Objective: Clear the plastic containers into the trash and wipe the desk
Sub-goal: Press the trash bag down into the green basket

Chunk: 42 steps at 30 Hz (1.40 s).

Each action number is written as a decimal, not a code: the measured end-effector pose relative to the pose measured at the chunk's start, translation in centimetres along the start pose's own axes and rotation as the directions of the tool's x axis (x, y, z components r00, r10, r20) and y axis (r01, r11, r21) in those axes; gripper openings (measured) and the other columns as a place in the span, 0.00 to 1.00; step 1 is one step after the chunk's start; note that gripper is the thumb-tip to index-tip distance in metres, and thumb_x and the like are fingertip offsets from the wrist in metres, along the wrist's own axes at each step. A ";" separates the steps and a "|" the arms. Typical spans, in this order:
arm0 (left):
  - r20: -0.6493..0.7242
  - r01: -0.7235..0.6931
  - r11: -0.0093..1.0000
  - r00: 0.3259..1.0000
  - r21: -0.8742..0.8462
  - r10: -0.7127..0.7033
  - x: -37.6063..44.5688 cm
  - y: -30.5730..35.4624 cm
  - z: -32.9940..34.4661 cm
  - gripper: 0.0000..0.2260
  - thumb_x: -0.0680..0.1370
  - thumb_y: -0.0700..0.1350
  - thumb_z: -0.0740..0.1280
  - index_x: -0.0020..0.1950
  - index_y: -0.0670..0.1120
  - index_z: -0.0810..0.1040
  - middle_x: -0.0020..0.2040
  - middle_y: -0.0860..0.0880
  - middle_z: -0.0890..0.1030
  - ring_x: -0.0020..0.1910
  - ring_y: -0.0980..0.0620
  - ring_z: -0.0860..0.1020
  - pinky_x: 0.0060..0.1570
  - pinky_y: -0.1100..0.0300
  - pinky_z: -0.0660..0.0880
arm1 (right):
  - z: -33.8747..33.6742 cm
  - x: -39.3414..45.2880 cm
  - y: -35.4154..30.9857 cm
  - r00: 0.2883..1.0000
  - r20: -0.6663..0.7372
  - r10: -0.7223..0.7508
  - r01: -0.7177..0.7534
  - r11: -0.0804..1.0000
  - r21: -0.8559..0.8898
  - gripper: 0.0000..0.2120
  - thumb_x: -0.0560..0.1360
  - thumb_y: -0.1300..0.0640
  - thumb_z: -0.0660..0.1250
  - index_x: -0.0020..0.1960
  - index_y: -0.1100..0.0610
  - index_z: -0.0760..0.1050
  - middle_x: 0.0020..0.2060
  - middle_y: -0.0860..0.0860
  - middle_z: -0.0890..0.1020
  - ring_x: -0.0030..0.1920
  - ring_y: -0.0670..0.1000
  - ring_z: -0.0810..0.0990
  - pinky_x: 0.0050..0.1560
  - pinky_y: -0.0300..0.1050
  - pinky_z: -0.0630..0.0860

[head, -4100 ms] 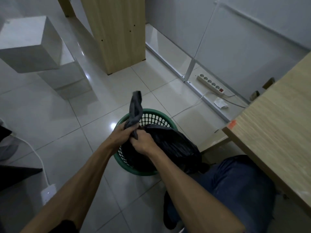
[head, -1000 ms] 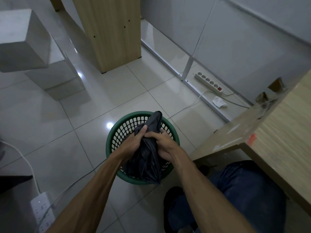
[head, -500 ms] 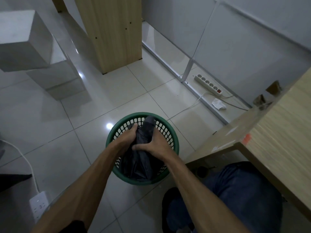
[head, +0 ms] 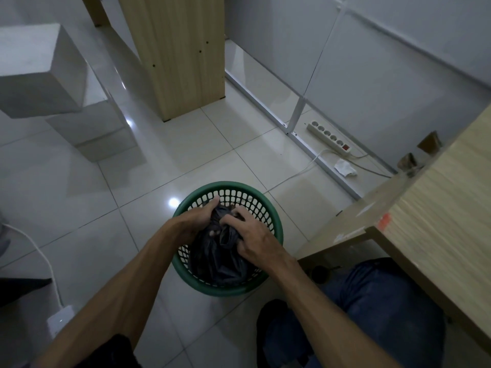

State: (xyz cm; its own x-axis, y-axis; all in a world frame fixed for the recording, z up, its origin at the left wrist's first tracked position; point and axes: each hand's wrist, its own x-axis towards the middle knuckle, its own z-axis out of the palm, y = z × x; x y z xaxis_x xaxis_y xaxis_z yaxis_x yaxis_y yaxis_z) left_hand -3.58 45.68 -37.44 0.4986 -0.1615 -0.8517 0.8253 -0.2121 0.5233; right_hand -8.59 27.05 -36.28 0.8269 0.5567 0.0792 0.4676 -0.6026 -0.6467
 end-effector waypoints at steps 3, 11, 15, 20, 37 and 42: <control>0.096 -0.037 0.995 0.994 -0.093 0.046 -0.4 -0.2 -0.4 0.30 0.82 0.67 0.57 0.43 0.41 0.79 0.30 0.44 0.75 0.25 0.51 0.70 0.29 0.60 0.72 | -0.4 -0.4 0.2 0.999 0.010 0.037 -0.037 0.999 0.012 0.13 0.77 0.58 0.66 0.62 0.54 0.73 0.58 0.50 0.71 0.50 0.51 0.77 0.49 0.46 0.82; 0.074 -0.056 0.985 0.995 -0.165 0.069 -0.5 -0.4 -0.4 0.29 0.84 0.63 0.56 0.53 0.37 0.81 0.37 0.40 0.83 0.31 0.46 0.82 0.39 0.56 0.78 | 0.5 -0.4 -2.1 0.918 0.163 0.361 -0.386 0.908 0.163 0.26 0.79 0.31 0.59 0.64 0.50 0.73 0.62 0.47 0.66 0.61 0.53 0.75 0.62 0.57 0.77; 0.099 -0.125 0.989 0.986 -0.076 0.132 -0.2 -0.6 -0.2 0.31 0.84 0.65 0.54 0.50 0.37 0.78 0.34 0.41 0.76 0.28 0.49 0.73 0.38 0.56 0.75 | 0.1 -0.4 -0.7 0.966 -0.001 0.259 -0.257 0.957 0.133 0.02 0.80 0.57 0.68 0.51 0.55 0.76 0.53 0.48 0.72 0.53 0.47 0.75 0.54 0.43 0.75; 0.204 -0.229 0.972 0.951 -0.046 0.234 -1.4 -0.9 0.6 0.35 0.81 0.67 0.58 0.56 0.33 0.77 0.39 0.41 0.77 0.34 0.49 0.76 0.42 0.54 0.78 | 0.4 -0.1 0.0 0.985 -0.071 0.155 -0.158 0.987 -0.042 0.13 0.82 0.62 0.62 0.65 0.53 0.75 0.51 0.51 0.75 0.46 0.51 0.77 0.46 0.44 0.79; -0.008 -0.489 0.249 0.442 0.836 0.897 -0.6 -5.5 1.0 0.14 0.72 0.42 0.75 0.39 0.48 0.69 0.37 0.52 0.76 0.35 0.50 0.75 0.34 0.48 0.77 | -2.6 2.5 0.4 0.535 0.511 0.672 -0.754 0.106 0.649 0.08 0.60 0.64 0.59 0.29 0.52 0.65 0.32 0.54 0.70 0.30 0.54 0.68 0.33 0.46 0.67; 0.105 -0.599 0.572 0.736 0.560 0.669 -1.9 -5.4 1.4 0.16 0.70 0.47 0.81 0.51 0.56 0.77 0.46 0.55 0.85 0.43 0.60 0.84 0.43 0.63 0.82 | -0.6 1.7 1.8 0.544 0.609 0.577 -0.689 -0.107 0.717 0.21 0.50 0.62 0.65 0.44 0.57 0.70 0.43 0.59 0.75 0.43 0.58 0.74 0.48 0.53 0.74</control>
State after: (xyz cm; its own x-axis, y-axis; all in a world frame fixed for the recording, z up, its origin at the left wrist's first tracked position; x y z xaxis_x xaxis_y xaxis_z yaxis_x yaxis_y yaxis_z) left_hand -9.40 45.77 -38.60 0.8912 -0.3617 -0.2737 0.0243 -0.5645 0.8251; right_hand -6.13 26.56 -36.85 0.5295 0.3036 -0.7921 -0.8437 0.0909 -0.5291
